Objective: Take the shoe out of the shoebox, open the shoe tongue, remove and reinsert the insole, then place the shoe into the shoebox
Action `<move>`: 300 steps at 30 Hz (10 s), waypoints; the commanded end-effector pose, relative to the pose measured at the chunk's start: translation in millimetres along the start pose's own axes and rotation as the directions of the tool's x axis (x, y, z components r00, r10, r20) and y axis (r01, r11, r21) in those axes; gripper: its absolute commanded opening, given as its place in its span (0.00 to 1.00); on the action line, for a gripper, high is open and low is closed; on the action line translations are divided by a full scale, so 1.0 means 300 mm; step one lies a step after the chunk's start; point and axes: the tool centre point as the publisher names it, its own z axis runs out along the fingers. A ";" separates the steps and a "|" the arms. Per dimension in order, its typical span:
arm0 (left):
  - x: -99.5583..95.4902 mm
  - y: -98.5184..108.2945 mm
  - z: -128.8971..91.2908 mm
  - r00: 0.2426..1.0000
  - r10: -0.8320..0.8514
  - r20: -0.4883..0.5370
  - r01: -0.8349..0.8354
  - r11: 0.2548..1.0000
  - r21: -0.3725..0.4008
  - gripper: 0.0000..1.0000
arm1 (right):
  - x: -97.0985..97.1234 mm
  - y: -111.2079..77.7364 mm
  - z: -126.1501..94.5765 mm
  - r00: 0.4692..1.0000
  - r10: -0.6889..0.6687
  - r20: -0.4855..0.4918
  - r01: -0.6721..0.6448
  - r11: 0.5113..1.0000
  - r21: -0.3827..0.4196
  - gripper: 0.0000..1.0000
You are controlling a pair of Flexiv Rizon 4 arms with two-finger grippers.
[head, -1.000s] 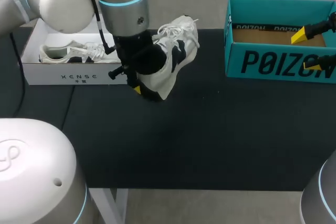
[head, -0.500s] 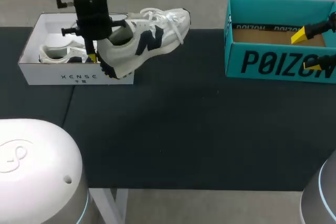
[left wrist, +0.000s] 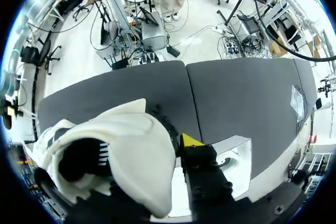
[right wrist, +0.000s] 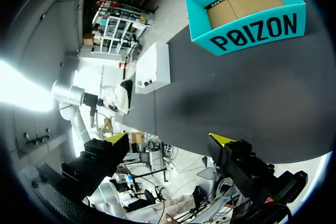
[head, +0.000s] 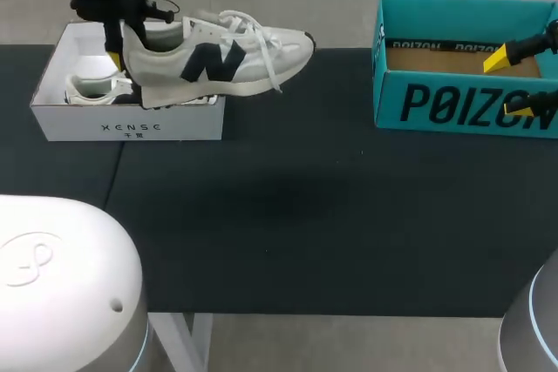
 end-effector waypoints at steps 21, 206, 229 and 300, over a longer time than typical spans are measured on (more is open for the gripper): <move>0.391 0.210 -0.037 0.996 -0.007 -0.090 -0.004 0.992 -0.123 0.00 | 0.000 -0.001 0.003 1.000 0.002 0.002 -0.002 1.000 -0.002 1.00; 0.758 0.649 0.621 0.977 -0.208 0.046 0.213 0.954 -0.211 0.94 | 0.000 -0.001 0.003 1.000 0.002 0.002 -0.002 1.000 -0.002 1.00; 0.789 0.673 0.736 0.975 -0.208 0.072 0.216 0.966 -0.140 0.77 | 0.000 -0.001 0.003 1.000 0.002 0.002 -0.002 1.000 -0.002 1.00; 0.781 0.529 0.346 0.966 -0.250 0.061 0.256 0.918 -0.303 0.00 | 0.000 -0.001 0.003 1.000 0.002 0.002 -0.002 1.000 -0.002 1.00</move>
